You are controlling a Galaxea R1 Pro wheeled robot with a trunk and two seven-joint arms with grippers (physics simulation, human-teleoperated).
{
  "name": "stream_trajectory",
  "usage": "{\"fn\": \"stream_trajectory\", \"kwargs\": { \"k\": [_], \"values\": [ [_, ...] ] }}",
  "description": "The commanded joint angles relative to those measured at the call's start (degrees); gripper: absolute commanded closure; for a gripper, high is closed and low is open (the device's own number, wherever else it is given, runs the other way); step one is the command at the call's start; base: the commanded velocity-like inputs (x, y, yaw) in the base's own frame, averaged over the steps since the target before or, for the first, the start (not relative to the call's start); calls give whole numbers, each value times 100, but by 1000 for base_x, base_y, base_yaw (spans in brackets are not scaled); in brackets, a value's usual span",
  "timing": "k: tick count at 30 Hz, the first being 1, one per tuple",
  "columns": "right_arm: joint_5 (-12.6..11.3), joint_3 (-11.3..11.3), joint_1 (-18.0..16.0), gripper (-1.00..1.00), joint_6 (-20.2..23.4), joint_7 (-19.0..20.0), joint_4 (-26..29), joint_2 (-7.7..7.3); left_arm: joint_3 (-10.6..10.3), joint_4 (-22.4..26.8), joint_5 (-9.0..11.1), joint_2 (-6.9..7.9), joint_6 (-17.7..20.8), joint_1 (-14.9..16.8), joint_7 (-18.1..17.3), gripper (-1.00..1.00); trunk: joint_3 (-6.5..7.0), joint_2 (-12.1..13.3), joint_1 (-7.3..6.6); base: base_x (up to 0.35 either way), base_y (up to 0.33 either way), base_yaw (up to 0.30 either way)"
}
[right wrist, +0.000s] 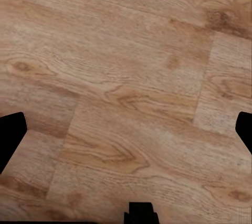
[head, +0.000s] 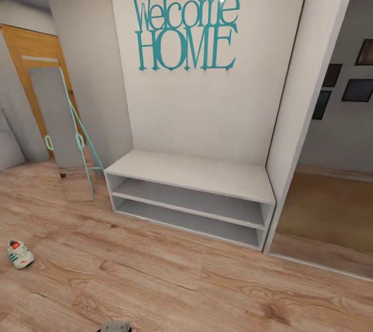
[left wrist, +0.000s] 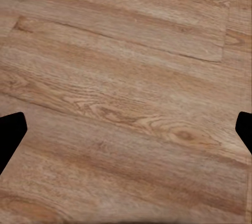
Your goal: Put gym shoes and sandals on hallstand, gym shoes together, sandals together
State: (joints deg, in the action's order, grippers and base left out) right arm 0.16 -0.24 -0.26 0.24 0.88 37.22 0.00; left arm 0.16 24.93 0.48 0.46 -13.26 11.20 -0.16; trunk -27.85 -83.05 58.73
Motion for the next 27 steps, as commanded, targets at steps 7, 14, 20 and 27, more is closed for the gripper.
{"fn": "stream_trajectory", "kwargs": {
  "k": [7,14,20,27],
  "values": [
    [2,-3,-1,-100,2,9,4,0,2,-8,5,0,-19,5,-2,-100,-7,-3,0,0,0,292],
    [2,-3,-1,-100,2,9,4,0,2,-11,5,-1,-19,5,-2,-100,-8,-3,0,0,0,292],
    [1,-3,-1,-100,2,9,11,0,-1,-13,5,-2,-19,5,-7,-100,-8,-3,0,0,0,292],
    [2,-3,-1,-100,2,9,8,0,3,-14,5,3,-19,5,-10,-100,-8,-3,0,9,0,292]
  ]
}}
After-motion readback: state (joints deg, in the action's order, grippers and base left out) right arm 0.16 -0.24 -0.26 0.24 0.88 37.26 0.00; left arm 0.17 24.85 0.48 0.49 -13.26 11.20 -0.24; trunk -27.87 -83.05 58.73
